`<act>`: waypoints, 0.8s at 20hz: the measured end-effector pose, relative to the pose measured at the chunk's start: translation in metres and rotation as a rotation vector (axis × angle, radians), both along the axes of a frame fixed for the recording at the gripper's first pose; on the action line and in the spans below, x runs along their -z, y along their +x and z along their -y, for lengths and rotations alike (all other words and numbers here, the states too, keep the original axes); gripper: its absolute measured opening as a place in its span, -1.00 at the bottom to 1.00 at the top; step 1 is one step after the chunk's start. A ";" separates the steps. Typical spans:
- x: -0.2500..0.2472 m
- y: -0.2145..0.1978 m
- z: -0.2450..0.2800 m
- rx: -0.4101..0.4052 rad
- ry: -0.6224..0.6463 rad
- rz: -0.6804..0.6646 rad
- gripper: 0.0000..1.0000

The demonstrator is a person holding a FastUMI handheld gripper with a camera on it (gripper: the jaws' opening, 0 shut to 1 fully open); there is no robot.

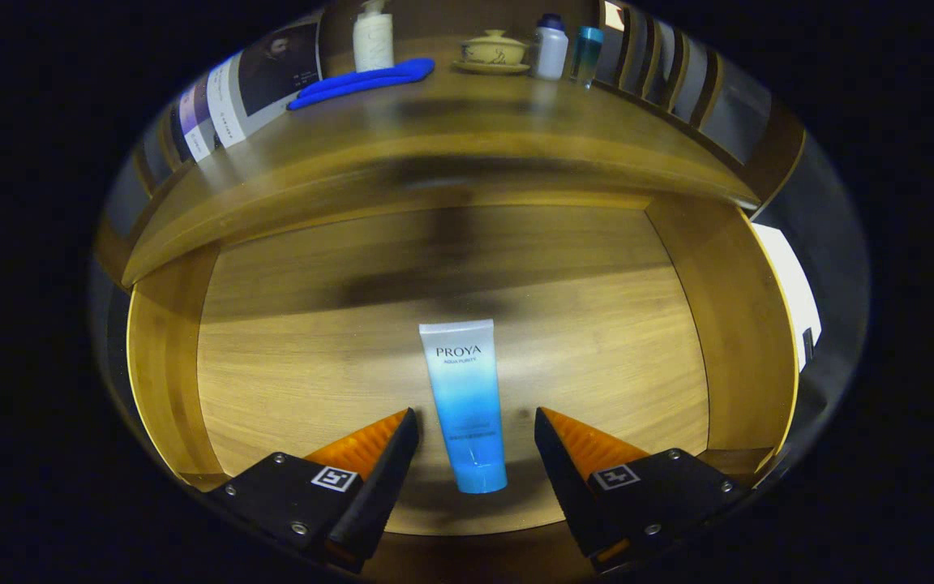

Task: Pull open the drawer, take out the items inside it, and place them on the countertop above the cabinet.

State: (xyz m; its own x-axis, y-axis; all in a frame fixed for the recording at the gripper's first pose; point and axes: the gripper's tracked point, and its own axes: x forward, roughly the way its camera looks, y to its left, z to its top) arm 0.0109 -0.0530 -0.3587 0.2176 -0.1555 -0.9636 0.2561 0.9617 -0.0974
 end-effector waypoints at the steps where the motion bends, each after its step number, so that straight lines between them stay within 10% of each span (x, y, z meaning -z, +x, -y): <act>1: 0.004 -0.002 0.002 0.003 0.003 -0.009 0.72; 9: 0.007 -0.004 -0.003 0.033 0.006 0.024 -0.12; 16: -0.031 -0.008 0.015 0.095 -0.048 0.132 -0.28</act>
State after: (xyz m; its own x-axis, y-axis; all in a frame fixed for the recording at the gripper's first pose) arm 0.0033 -0.0675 -0.3273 0.3240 -0.2263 -0.9186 0.3592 0.9277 -0.1019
